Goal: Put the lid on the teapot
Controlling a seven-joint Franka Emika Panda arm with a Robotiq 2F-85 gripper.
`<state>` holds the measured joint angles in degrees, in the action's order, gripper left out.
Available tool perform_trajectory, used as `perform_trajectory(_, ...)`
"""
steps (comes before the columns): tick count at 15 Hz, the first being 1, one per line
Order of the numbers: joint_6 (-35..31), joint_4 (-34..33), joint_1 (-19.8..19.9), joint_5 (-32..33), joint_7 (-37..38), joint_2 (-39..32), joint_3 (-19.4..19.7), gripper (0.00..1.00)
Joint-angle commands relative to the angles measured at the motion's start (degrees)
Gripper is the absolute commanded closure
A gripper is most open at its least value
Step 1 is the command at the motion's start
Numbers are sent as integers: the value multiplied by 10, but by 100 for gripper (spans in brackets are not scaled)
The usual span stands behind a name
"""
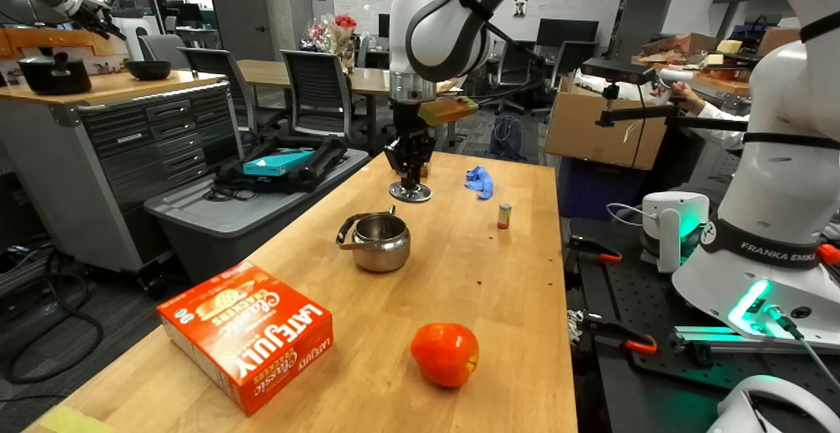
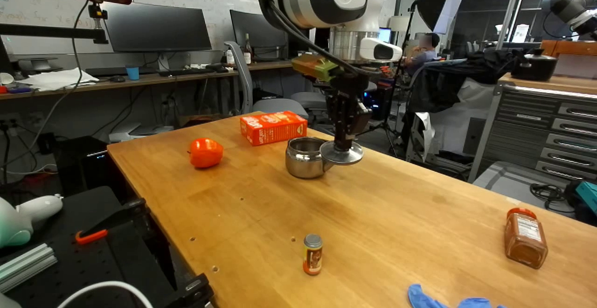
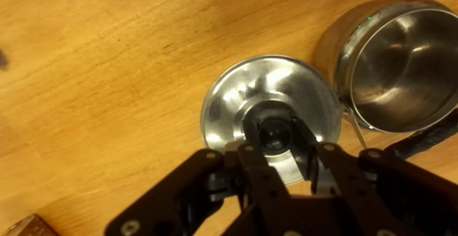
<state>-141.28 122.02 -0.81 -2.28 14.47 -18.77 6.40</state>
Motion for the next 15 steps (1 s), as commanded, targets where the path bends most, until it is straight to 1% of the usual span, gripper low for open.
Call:
perform_trajectory(1,-4,16,-9,16,12,24,-9,93)
perform_trajectory(6,1,19,-25,41,24,30,-12,93)
perform_trajectory(8,12,20,-23,40,14,43,-13,93)
perform_trajectory(11,11,32,-27,43,13,63,-20,93)
perform_trajectory(15,18,44,-26,38,-4,83,-37,93)
